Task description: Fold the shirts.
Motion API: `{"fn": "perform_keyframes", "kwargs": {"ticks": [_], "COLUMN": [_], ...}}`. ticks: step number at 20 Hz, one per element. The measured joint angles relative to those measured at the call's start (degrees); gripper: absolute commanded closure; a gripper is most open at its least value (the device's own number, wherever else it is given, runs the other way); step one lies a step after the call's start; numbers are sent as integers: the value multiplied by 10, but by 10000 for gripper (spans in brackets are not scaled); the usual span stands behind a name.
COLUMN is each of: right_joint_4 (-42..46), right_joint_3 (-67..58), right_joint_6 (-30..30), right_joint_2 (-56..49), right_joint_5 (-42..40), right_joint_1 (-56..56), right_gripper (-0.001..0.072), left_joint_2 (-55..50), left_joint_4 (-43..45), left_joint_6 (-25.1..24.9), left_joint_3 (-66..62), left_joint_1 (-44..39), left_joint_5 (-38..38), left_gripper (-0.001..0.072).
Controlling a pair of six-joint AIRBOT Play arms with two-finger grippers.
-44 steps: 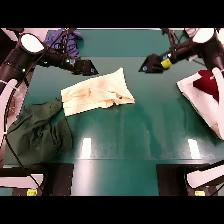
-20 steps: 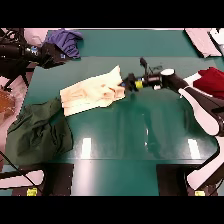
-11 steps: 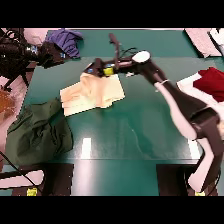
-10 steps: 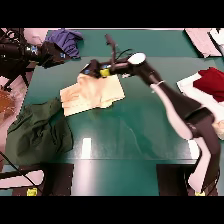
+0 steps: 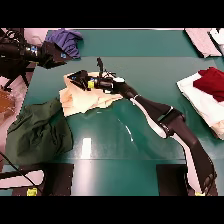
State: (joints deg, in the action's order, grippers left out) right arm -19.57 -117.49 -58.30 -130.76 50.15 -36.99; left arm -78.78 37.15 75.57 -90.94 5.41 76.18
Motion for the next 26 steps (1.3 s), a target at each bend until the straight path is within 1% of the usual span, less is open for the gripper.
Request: {"fn": "perform_keyframes", "kwargs": {"ticks": [3, 5, 6, 7, 8, 10, 11, 12, 13, 14, 15, 18, 21, 26], "right_joint_4": [-23, -11, 30, 88, 167, 344, 426, 481, 524, 559, 583, 628, 643, 593], "right_joint_3": [1, 10, 17, 22, 26, 31, 33, 33, 34, 35, 35, 36, 36, 5], "right_joint_6": [28, 30, 10, -22, -64, -146, -179, -202, -218, -231, -239, -252, -256, -254], "right_joint_2": [9, 38, 56, 74, 93, 124, 134, 139, 141, 139, 136, 115, 89, 43], "right_joint_5": [72, 108, 114, 120, 131, 164, 180, 192, 202, 212, 224, 235, 242, 213], "right_joint_1": [36, 79, 108, 135, 163, 209, 228, 243, 254, 262, 267, 274, 260, 213], "right_gripper": [260, 260, 259, 198, 138, 86, 80, 48, 48, 30, 29, 19, 12, 13], "left_joint_2": [0, 0, 0, 0, 0, 0, 0, 0, 0, 0, 0, 0, 0, 0], "left_joint_4": [-1, -1, -1, -1, -1, -1, -1, -1, -1, -1, -1, -1, -1, -1], "left_joint_6": [0, 2, 2, 3, 4, 4, 4, 4, 4, 4, 4, 4, 4, -3], "left_joint_3": [0, 0, 0, 0, 0, 0, 0, 0, 0, 0, 0, 0, 0, 0], "left_joint_1": [0, 0, 0, 0, 0, 0, 0, 0, 0, 0, 0, 0, 0, 0], "left_joint_5": [-1, 2, 3, 5, 5, 5, 5, 2, -1, -3, -5, -8, -10, -11], "left_gripper": [94, 93, 94, 93, 94, 93, 93, 94, 94, 93, 93, 94, 93, 93]}}
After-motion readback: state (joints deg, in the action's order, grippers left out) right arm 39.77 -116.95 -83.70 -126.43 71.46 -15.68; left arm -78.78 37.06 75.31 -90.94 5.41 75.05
